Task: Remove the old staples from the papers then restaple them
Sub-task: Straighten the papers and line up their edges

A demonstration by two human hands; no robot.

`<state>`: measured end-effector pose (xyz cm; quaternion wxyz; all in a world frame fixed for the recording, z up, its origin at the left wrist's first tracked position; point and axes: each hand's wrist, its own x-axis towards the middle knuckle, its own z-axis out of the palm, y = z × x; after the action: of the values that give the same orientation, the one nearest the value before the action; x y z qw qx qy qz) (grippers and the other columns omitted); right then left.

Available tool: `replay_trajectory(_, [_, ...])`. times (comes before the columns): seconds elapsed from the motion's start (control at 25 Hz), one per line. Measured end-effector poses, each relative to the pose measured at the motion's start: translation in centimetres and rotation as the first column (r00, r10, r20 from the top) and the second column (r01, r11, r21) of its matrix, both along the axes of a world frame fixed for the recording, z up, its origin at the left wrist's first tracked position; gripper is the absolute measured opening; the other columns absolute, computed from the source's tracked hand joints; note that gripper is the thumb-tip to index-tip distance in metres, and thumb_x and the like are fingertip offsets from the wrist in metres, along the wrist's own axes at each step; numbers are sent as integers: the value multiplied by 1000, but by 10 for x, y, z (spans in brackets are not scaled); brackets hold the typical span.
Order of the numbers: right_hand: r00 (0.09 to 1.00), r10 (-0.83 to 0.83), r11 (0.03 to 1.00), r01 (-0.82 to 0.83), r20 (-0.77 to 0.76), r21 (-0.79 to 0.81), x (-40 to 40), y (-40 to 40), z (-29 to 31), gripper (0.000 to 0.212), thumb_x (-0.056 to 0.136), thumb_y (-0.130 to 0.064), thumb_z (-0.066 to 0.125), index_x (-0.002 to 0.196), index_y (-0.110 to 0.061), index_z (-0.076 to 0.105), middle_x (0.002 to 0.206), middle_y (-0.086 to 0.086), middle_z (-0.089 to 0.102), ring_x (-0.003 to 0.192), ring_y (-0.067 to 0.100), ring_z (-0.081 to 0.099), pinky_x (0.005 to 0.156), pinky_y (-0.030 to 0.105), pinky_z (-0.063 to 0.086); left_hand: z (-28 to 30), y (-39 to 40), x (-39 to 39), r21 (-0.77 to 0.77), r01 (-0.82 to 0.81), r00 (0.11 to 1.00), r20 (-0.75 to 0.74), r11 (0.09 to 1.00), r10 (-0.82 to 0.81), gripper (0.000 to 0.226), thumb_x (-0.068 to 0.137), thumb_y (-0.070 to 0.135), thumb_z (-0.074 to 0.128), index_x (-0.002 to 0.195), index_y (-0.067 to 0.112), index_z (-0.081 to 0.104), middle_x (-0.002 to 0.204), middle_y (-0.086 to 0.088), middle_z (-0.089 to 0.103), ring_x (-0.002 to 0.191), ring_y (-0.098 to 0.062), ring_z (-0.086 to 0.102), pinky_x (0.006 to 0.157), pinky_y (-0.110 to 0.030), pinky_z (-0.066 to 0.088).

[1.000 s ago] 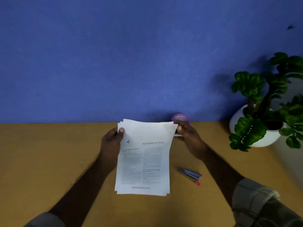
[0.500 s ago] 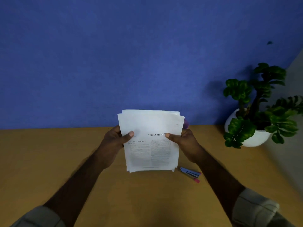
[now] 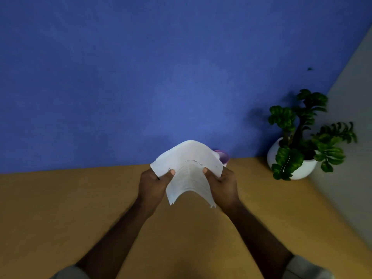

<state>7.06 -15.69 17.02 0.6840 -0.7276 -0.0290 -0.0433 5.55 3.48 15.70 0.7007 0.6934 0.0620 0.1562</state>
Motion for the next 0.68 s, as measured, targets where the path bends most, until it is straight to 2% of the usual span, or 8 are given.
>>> replay_trajectory(0.16, [997,-66,997,67,40,-34,-4,7,0,23,95,-18,64,117,-14,65,114,11,72,102,32,70,86,54,58,-6,8,1,-44,45,998,-41,998,-47,17,90,12,72,100,24,76,98,10,78,94,-5,73,72,-14,54])
replay_trajectory(0.28, [988,-132,989,136,75,-51,-10,5,-4,15,94,-20,65,97,-34,67,101,-5,74,93,20,72,79,38,62,-7,10,2,-39,101,993,-64,994,-104,16,90,12,72,98,26,76,98,9,78,94,-7,73,77,-22,56])
replay_trajectory(0.36, [985,-145,987,151,93,-54,-10,0,-6,20,93,-19,66,86,-37,65,86,-20,74,83,9,73,68,25,61,-6,6,6,-30,143,987,-66,989,-145,14,91,14,71,97,26,76,97,8,79,93,-8,74,76,-23,57])
replay_trajectory(0.44, [987,-126,991,130,98,-33,-6,-10,-9,20,93,-17,65,86,-36,66,79,-26,73,80,-1,72,59,14,56,-4,2,10,-10,158,984,-76,987,-159,12,93,17,69,100,23,76,98,6,79,94,-12,74,80,-30,58])
replay_trajectory(0.56, [997,-47,999,47,65,3,5,-25,-20,14,92,-19,66,93,-34,68,90,-22,75,86,3,73,61,18,58,-7,-3,14,1,163,981,-109,987,-162,14,92,19,70,104,20,76,100,4,78,95,-16,74,83,-36,59])
replay_trajectory(0.68, [999,47,999,-47,25,-7,10,-41,-38,19,88,-17,72,100,-31,70,98,-16,76,93,7,73,70,25,61,-20,-9,9,-57,189,971,-141,980,-195,23,85,18,79,107,22,75,104,5,78,96,-15,74,81,-33,59])
